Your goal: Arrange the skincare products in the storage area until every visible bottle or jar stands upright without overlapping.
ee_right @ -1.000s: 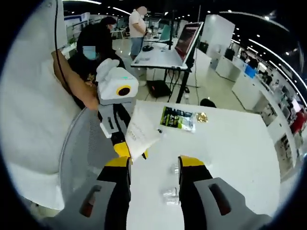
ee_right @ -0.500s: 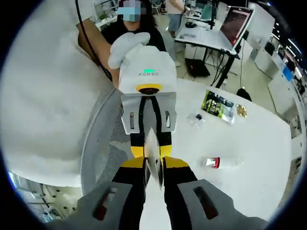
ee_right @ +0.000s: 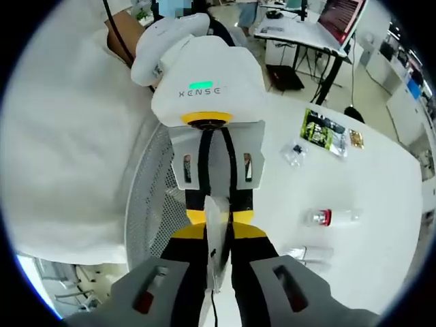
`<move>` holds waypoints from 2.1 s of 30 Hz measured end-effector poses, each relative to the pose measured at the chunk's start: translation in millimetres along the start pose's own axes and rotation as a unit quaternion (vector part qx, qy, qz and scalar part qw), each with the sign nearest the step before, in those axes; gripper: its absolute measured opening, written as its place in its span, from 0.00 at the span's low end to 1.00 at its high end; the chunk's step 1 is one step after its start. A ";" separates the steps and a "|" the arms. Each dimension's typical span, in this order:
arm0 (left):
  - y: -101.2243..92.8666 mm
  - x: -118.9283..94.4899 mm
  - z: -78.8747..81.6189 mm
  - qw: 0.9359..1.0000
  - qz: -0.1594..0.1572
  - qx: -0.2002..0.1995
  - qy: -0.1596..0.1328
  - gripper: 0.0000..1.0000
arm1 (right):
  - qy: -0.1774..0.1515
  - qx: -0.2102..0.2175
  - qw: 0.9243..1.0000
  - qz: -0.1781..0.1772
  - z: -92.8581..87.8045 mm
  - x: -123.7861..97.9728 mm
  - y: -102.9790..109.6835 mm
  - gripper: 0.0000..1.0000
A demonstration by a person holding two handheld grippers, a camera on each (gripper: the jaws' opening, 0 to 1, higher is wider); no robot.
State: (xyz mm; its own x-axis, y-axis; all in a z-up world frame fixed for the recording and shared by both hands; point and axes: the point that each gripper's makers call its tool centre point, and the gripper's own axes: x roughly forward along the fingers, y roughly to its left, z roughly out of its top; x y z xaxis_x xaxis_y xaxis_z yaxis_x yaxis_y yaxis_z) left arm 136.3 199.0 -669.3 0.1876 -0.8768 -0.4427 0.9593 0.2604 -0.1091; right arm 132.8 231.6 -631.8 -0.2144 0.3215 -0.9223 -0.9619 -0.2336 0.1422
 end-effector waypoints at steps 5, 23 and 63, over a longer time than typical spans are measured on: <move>0.8 1.3 -0.2 1.000 -0.001 -0.008 -0.008 0.20 | 0.007 0.011 1.000 -0.013 -0.1 0.5 0.6 0.07; 39.1 -35.2 -21.5 0.991 0.114 -0.045 0.045 0.46 | 0.056 0.021 0.997 -0.048 -18.6 -14.2 -27.1 0.06; 111.8 -79.3 -95.1 0.940 0.296 -0.113 0.127 0.69 | 0.087 0.049 0.988 -0.116 -77.7 -95.3 -183.7 0.06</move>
State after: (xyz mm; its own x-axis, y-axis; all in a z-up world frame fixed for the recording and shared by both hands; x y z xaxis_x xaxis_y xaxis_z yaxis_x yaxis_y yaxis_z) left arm 208.7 336.1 -731.0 0.5905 -0.4345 -0.6801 0.6279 0.7767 0.0489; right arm 343.2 172.6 -598.0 0.0385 0.1908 -0.9809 -0.9954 -0.0794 -0.0546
